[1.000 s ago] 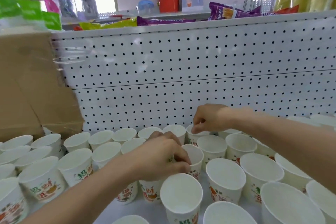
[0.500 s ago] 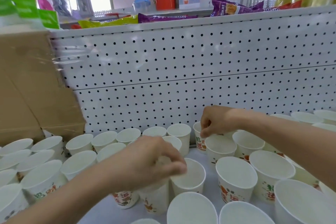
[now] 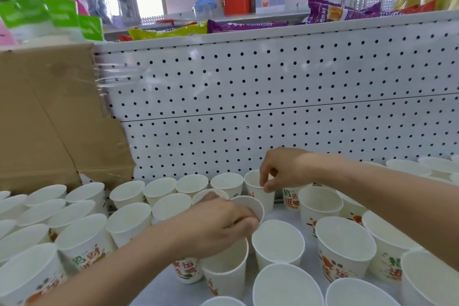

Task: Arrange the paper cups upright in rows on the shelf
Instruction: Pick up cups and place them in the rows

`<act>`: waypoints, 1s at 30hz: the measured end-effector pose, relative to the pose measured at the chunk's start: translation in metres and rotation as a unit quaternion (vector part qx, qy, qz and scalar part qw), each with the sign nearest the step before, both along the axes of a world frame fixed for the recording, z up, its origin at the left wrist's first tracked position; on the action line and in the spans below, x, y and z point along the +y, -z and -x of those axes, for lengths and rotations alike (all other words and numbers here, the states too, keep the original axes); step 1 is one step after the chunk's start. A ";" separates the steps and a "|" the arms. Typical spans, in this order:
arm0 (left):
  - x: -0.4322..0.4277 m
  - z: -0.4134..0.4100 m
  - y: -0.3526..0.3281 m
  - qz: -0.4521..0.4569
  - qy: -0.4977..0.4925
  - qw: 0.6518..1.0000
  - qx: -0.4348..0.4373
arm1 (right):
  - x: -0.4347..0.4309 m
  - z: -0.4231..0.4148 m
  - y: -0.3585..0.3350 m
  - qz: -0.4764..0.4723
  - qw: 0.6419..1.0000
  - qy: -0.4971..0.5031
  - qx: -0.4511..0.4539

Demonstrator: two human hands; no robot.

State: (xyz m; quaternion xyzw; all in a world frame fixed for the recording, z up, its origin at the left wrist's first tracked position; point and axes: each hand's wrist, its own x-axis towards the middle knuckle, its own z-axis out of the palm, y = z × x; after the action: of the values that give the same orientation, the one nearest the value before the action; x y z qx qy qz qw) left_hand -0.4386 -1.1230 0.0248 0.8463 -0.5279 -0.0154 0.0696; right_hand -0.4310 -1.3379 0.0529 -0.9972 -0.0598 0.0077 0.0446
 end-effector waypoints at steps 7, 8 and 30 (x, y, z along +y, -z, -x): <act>0.025 0.022 -0.024 0.015 -0.027 0.997 0.066 | 0.003 0.002 0.000 0.032 0.999 0.005 0.001; 0.027 0.018 -0.031 0.058 -0.056 0.992 0.095 | 0.003 0.004 -0.001 0.037 0.999 0.008 0.004; -0.017 -0.068 -0.016 -0.045 -0.170 0.980 -0.091 | 0.034 -0.004 0.001 0.081 0.997 0.002 -0.014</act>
State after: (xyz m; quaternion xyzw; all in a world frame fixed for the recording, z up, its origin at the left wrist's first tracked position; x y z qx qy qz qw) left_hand -0.3708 -1.1398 0.0413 0.9237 -0.3796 0.0503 -0.0155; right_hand -0.4274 -1.3039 0.0520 -0.9977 -0.0574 -0.0012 -0.0367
